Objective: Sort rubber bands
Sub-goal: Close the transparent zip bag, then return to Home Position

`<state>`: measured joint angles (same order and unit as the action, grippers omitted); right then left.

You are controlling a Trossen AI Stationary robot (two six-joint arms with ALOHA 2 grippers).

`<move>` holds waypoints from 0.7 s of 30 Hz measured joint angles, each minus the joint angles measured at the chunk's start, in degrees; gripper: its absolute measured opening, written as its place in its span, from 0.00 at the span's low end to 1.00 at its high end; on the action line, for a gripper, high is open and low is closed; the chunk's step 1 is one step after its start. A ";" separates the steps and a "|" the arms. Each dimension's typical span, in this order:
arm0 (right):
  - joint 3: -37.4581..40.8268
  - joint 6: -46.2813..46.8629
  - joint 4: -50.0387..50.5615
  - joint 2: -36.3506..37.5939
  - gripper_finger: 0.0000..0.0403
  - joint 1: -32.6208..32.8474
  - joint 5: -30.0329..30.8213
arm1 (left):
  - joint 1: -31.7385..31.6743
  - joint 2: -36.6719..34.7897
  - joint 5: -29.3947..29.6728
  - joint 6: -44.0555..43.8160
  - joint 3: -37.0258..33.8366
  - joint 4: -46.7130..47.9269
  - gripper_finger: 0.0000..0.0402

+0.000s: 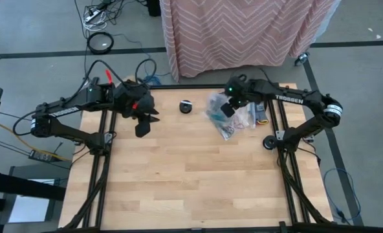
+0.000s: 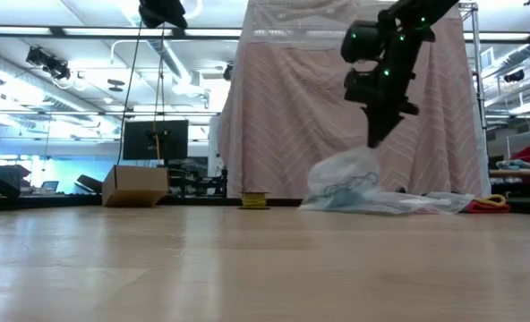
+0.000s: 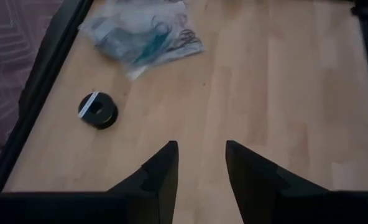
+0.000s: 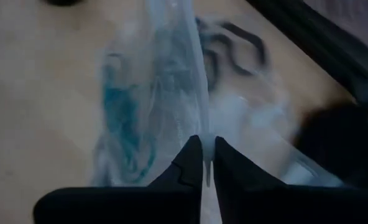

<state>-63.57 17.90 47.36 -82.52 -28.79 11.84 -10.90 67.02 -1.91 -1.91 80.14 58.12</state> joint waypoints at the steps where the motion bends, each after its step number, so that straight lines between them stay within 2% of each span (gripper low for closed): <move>1: 0.00 1.25 0.96 0.02 0.07 -0.70 0.41 | 0.00 0.00 0.47 0.01 0.00 0.36 0.35; 8: 0.00 4.99 5.98 0.22 0.18 -2.81 0.55 | 0.00 0.00 3.77 0.12 -0.07 3.39 0.35; 12: 0.00 4.99 4.14 1.94 0.25 -1.82 0.11 | 0.00 -0.47 3.78 0.10 -0.09 2.43 0.35; 17: 0.15 4.15 -6.92 8.84 0.31 0.25 -0.31 | -0.32 -5.16 4.96 -0.19 -0.99 -2.42 0.35; 21: 4.39 2.69 -22.27 17.88 0.33 1.14 -4.77 | -1.67 -13.68 5.25 -2.40 -7.12 -11.36 0.35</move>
<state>-59.18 20.60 25.09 -64.64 -27.65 7.07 -12.56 53.34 3.34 -4.30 73.02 46.76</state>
